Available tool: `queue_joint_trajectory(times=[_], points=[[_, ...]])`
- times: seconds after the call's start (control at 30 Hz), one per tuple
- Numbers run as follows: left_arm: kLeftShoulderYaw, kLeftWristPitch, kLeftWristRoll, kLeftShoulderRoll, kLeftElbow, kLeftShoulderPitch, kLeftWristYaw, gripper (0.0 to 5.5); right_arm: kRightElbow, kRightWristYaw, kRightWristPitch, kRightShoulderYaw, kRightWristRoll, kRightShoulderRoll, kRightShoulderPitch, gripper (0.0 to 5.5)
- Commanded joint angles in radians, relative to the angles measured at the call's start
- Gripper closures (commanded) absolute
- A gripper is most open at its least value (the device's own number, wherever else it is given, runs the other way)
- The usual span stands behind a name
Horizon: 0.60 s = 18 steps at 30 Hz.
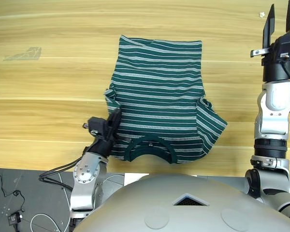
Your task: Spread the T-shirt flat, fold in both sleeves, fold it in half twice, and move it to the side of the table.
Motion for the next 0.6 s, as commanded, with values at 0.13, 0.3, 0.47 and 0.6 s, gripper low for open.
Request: queue_joint_trajectory(times=[0.13,0.3,0.47,0.6], points=[[-0.101,0.031,0.080,0.033,0.053,-0.028,-0.008,5.48,0.005,0.010,0.004,0.011,-0.001,0.008,0.001,4.02],[-0.087,0.053,0.102,0.041,0.106,-0.052,0.014,5.48,0.003,0.013,0.009,0.014,-0.001,0.006,0.003,4.02],[-0.137,0.008,0.060,0.072,0.032,-0.035,-0.055,4.99,0.015,0.018,0.009,0.023,-0.001,0.006,-0.004,4.02],[-0.183,-0.016,0.009,0.110,-0.041,-0.017,-0.127,4.50,0.023,0.022,0.008,0.030,0.000,0.006,-0.007,4.02]])
